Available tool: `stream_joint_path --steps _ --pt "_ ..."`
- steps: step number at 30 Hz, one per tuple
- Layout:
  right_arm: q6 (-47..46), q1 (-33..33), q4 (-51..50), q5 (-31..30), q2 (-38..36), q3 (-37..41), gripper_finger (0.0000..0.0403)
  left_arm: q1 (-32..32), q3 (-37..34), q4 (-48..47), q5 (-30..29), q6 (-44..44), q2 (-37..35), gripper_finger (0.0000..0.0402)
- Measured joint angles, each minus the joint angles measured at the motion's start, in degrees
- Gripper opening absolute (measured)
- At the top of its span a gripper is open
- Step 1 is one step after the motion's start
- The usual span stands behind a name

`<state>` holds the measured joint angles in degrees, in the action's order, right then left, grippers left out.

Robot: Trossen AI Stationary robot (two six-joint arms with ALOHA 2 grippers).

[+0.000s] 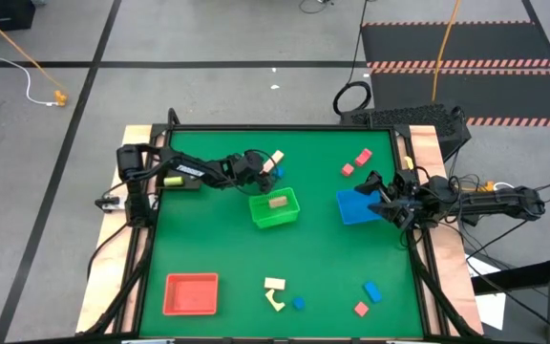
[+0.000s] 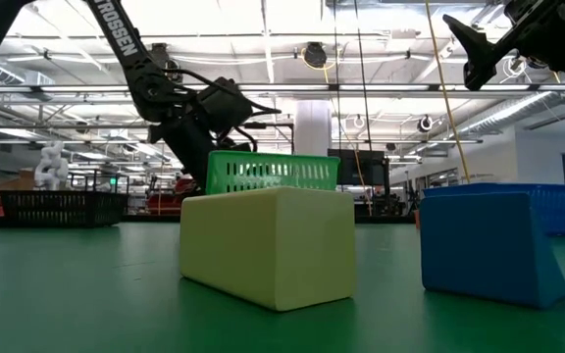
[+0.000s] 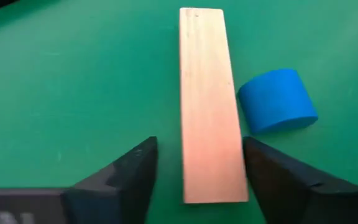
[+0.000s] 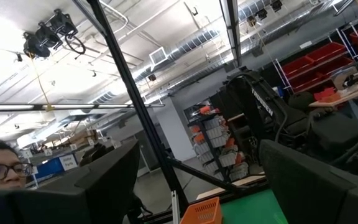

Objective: Sort & place blocks by color
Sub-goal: Put the top light brown block into the green bin

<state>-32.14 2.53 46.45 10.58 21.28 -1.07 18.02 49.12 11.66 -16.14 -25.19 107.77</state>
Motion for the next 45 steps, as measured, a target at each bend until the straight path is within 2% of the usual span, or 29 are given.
stream_joint_path --steps 4,14,23,30,36,40,45 --pt "0.0 0.0 0.01 -0.01 0.0 0.01 0.0325 0.03 -0.06 0.19 1.63 -0.25 -0.8 0.0131" --pt "0.0 -0.01 -0.01 0.01 0.0 -0.01 0.0325 0.23 -0.11 3.94 1.1 0.07 -1.08 0.013" --pt "0.0 0.0 -0.02 -0.01 0.02 0.01 0.0325 -0.13 -0.1 3.03 0.95 3.33 -10.41 0.013" --pt "0.0 0.01 -0.03 -0.02 0.02 0.0 0.0325 -6.31 -0.08 2.99 4.19 8.01 -17.83 0.013" --pt "0.0 -0.01 -0.01 -0.01 0.02 0.0 0.0325 -13.16 -0.08 3.06 4.23 10.53 -19.89 0.013" --pt "-0.09 0.01 0.64 -0.27 0.04 -0.01 0.0325 -16.49 -0.08 0.59 4.23 9.51 -19.85 0.013" --pt "0.24 0.01 3.12 -3.29 -0.02 0.01 0.0325 -19.34 -0.08 -7.13 4.26 3.38 -19.83 0.013"
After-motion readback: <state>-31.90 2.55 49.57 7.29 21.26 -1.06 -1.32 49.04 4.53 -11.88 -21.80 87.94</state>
